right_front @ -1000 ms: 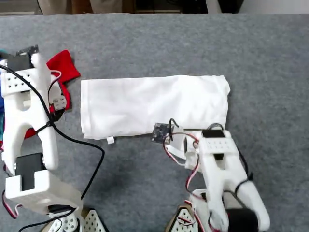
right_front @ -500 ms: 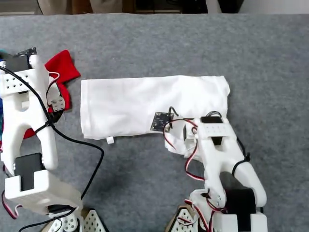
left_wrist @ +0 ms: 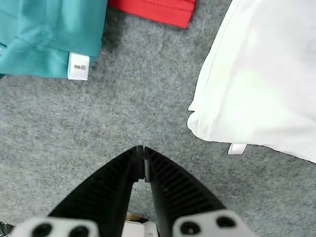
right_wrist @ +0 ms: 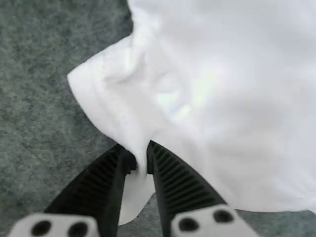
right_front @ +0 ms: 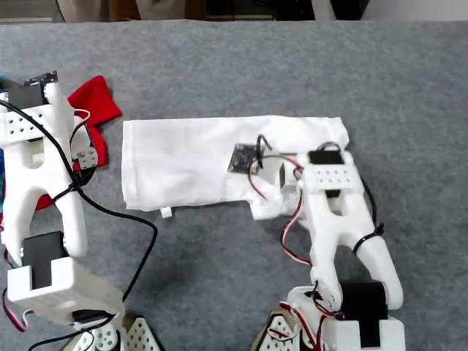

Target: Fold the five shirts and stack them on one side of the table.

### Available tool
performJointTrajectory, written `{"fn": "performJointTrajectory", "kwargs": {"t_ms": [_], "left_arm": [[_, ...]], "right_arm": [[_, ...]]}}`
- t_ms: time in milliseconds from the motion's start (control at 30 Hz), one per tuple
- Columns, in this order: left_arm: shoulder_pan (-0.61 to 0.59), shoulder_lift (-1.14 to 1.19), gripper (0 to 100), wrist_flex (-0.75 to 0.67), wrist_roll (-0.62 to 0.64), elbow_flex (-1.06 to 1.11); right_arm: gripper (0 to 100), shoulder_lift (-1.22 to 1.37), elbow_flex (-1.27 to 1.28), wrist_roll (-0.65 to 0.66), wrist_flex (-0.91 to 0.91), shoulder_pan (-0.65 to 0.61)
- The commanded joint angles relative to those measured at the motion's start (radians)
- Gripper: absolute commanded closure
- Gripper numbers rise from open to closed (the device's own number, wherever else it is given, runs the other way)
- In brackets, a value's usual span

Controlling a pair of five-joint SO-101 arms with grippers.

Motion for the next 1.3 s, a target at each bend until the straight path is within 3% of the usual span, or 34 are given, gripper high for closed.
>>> {"fn": "performJointTrajectory", "kwargs": {"t_ms": [0, 533, 733, 833, 1000, 1067, 1167, 1267], "left_arm": [[-0.009, -0.067, 98, 0.009, -0.005, -0.002], [-0.006, -0.265, 98, 0.008, -0.005, 0.012], [-0.006, -0.272, 98, 0.008, -0.005, 0.032], [-0.008, -0.272, 98, 0.008, -0.005, 0.037], [-0.008, -0.272, 98, 0.008, -0.005, 0.037], [-0.008, -0.272, 98, 0.008, -0.005, 0.037], [-0.008, -0.272, 98, 0.008, -0.005, 0.037], [-0.008, -0.274, 98, 0.008, -0.005, 0.037]], "right_arm": [[99.8, 0.002, -0.114, 0.049, 0.012, -0.008], [97.7, 0.199, -0.255, 0.054, -0.232, -0.012], [80.5, 0.246, -0.257, -0.193, -0.351, -0.025], [77.9, 0.246, -0.257, -0.292, -0.422, -0.027], [78.4, 0.223, -0.269, -0.333, -0.413, -0.021], [83.6, 0.188, -0.277, -0.308, -0.341, -0.019], [99.5, 0.108, -0.280, -0.296, -0.222, -0.012], [99.0, 0.025, -0.278, -0.293, -0.114, 0.030]]}}
